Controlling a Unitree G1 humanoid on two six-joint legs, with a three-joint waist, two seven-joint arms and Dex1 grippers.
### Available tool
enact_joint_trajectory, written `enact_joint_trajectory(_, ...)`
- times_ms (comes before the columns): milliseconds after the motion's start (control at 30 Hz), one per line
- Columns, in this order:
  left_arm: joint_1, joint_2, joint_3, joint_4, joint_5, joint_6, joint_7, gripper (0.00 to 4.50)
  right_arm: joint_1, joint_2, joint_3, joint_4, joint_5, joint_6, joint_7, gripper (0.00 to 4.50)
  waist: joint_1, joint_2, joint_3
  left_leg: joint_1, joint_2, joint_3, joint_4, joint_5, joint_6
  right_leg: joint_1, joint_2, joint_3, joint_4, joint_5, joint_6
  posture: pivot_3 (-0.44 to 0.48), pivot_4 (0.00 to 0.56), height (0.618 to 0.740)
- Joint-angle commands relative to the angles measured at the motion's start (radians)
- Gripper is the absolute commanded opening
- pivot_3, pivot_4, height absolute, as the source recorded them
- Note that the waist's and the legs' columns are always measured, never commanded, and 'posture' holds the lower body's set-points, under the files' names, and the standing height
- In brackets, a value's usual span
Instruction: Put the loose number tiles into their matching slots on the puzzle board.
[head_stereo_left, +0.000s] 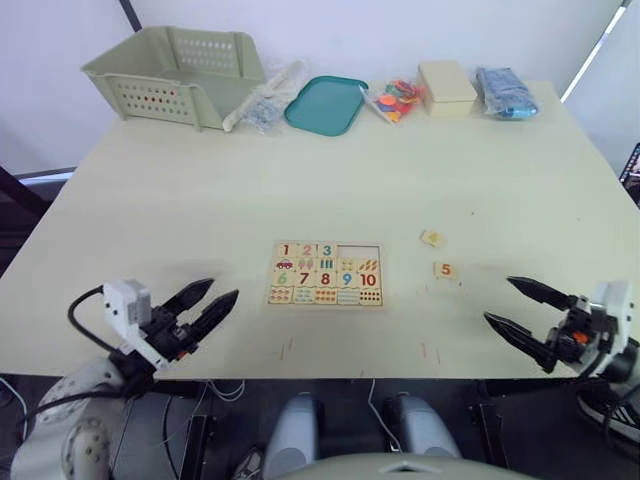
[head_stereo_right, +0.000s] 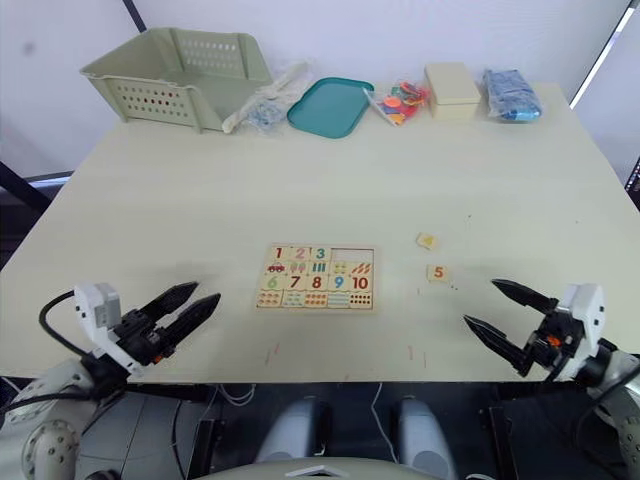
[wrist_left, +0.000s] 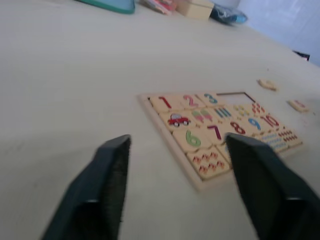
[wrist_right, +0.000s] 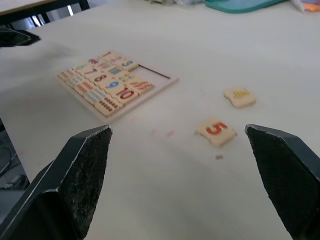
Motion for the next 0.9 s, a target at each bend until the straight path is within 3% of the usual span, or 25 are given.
enact_joint_trajectory(33, 0.066, 0.013, 0.030, -0.001, -0.012, -0.069, -0.040, 4.40, 0.014, -0.024, -0.064, 0.027, -0.003, -0.036, 0.047, 4.50, -0.001, 0.000, 0.000, 0.000, 0.000, 0.000, 0.000, 0.000, 0.000, 0.000, 0.000, 0.000, 0.000, 0.000, 0.000, 0.000, 0.150, 0.740)
enact_joint_trajectory(267, 0.117, 0.046, 0.021, -0.001, -0.033, -0.085, -0.053, 4.40, -0.005, -0.039, -0.066, 0.067, -0.024, -0.044, 0.074, 4.50, 0.000, 0.000, 0.000, 0.000, 0.000, 0.000, 0.000, 0.000, 0.000, 0.000, 0.000, 0.000, -0.001, 0.000, 0.000, 0.000, 0.150, 0.740)
enact_joint_trajectory(467, 0.080, 0.116, -0.027, 0.027, 0.034, -0.136, -0.072, 4.40, -0.111, -0.058, -0.011, 0.026, -0.048, 0.032, -0.012, 4.50, -0.002, 0.001, -0.001, 0.000, 0.000, 0.000, 0.000, 0.000, 0.000, 0.000, 0.001, 0.000, 0.000, 0.000, 0.000, 0.000, 0.150, 0.740)
enact_joint_trajectory(533, 0.057, 0.139, -0.043, 0.047, 0.058, -0.175, -0.094, 4.40, -0.177, -0.067, 0.014, 0.015, -0.043, 0.073, -0.044, 4.50, -0.004, 0.002, -0.001, 0.000, 0.000, 0.000, -0.001, 0.000, 0.000, 0.000, 0.001, 0.001, 0.000, 0.000, 0.000, 0.000, 0.150, 0.740)
enact_joint_trajectory(600, 0.014, 0.140, -0.036, 0.101, -0.034, -0.205, -0.216, 4.40, -0.294, -0.109, 0.087, 0.020, -0.057, 0.152, -0.053, 4.50, -0.002, 0.002, -0.001, 0.000, 0.000, 0.000, -0.001, 0.000, 0.000, 0.000, 0.001, 0.001, -0.001, 0.000, 0.000, 0.000, 0.150, 0.740)
enact_joint_trajectory(700, -0.030, 0.153, -0.031, 0.186, -0.073, -0.267, -0.346, 4.40, -0.484, -0.156, 0.209, 0.059, -0.171, 0.287, -0.165, 4.50, -0.009, 0.003, -0.001, 0.001, 0.001, 0.002, -0.001, 0.000, 0.000, -0.001, 0.001, 0.003, -0.001, 0.000, 0.000, 0.000, 0.150, 0.740)
enact_joint_trajectory(900, -0.081, 0.194, -0.031, 0.236, -0.140, -0.228, -0.423, 4.40, -0.764, -0.138, 0.354, 0.199, -0.228, 0.461, -0.200, 4.50, 0.000, 0.002, 0.000, -0.002, 0.001, 0.002, -0.001, 0.000, 0.000, -0.002, 0.002, 0.002, -0.002, 0.000, 0.000, 0.000, 0.150, 0.740)
